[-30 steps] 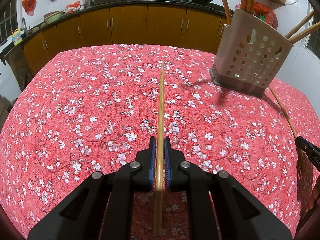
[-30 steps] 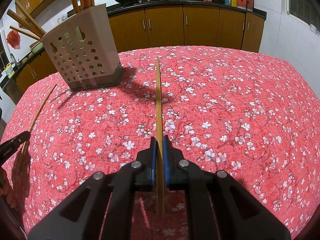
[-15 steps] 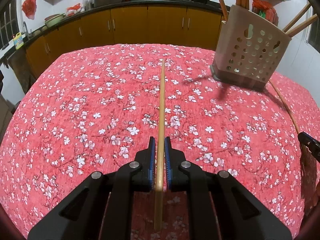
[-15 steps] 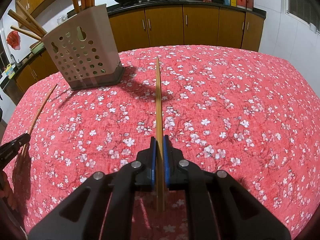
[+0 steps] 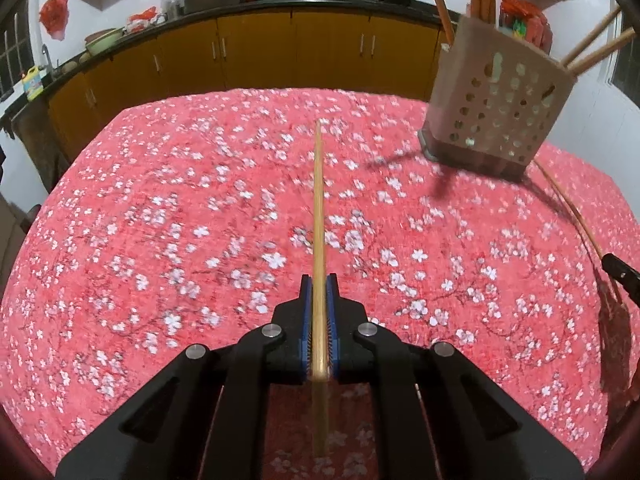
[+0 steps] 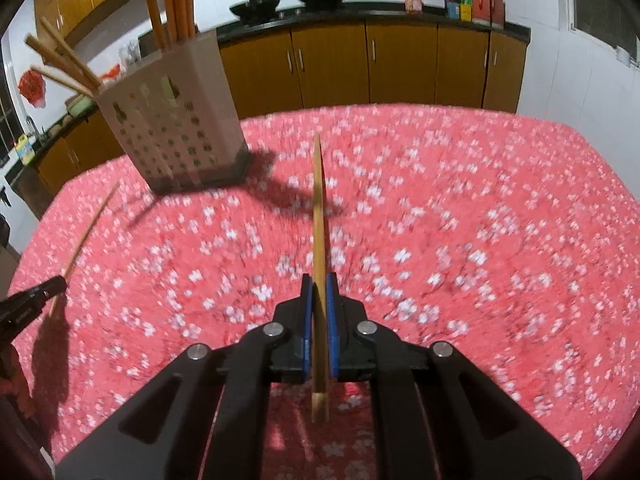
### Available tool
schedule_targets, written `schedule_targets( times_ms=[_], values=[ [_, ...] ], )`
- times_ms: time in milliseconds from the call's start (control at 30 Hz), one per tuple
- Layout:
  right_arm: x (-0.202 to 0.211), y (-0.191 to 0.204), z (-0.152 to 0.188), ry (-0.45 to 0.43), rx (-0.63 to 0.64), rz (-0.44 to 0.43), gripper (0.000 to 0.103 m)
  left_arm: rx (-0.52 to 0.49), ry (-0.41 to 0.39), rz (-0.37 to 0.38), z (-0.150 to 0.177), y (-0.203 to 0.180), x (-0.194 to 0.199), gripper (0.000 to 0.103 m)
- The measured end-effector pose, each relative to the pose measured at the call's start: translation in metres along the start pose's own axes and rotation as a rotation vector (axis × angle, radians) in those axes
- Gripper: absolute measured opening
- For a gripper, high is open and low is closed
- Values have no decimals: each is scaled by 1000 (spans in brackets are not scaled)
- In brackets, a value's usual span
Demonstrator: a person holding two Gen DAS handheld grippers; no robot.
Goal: Organize utensils
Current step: 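Lift both held chopsticks upright above the beige holder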
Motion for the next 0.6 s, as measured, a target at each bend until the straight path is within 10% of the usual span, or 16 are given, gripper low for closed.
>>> schedule_targets(
  times_ms=[600],
  values=[
    [87,-4,-98,-309,-25,-20,8,70,-244,109,-88,-4,86,8]
  ],
)
Point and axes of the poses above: each gripper's, at about its wrist camera, not at the fingertips, and x roughly against the way its jaws point, y to its left, z to its underside, the point moved 9 cm from there along -x, roughly the way its jaws point, and after that the axes turned 8 degrees about -y, right-handed, at the moved point
